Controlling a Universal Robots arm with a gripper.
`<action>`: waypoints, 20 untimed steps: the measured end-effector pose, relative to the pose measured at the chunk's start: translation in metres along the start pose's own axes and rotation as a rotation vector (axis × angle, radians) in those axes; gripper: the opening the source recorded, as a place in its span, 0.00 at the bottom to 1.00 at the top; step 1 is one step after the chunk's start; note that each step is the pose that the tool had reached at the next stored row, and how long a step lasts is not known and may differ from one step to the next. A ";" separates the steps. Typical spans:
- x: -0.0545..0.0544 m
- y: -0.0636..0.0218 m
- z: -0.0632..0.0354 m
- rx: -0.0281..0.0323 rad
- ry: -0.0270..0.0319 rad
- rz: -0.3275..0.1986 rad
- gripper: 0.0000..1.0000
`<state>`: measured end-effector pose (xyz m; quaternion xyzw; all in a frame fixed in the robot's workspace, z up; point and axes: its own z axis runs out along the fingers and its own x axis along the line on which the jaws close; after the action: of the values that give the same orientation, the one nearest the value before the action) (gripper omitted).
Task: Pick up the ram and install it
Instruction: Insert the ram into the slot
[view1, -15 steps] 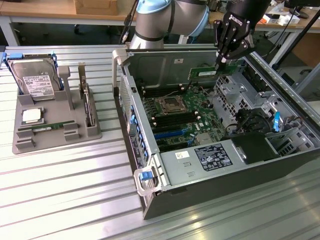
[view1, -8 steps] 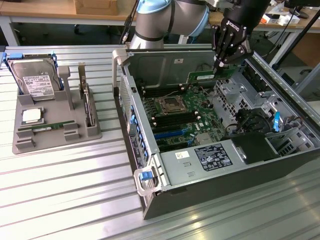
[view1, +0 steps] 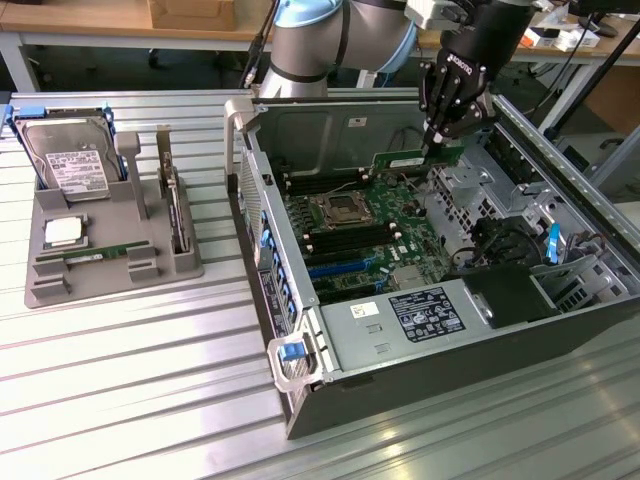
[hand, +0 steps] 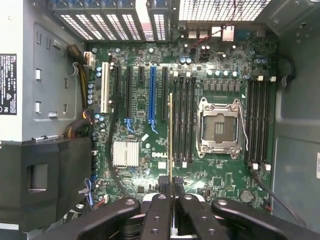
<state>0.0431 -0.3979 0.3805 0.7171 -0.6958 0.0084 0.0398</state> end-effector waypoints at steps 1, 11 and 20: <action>0.000 0.0000 0.0013 0.0000 -0.0001 0.000 0.12; -0.001 0.0000 0.0163 0.0000 0.0000 0.000 0.12; -0.002 0.0001 0.0290 0.0000 0.0000 0.000 0.12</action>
<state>0.0416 -0.3979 0.3515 0.7171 -0.6958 0.0084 0.0398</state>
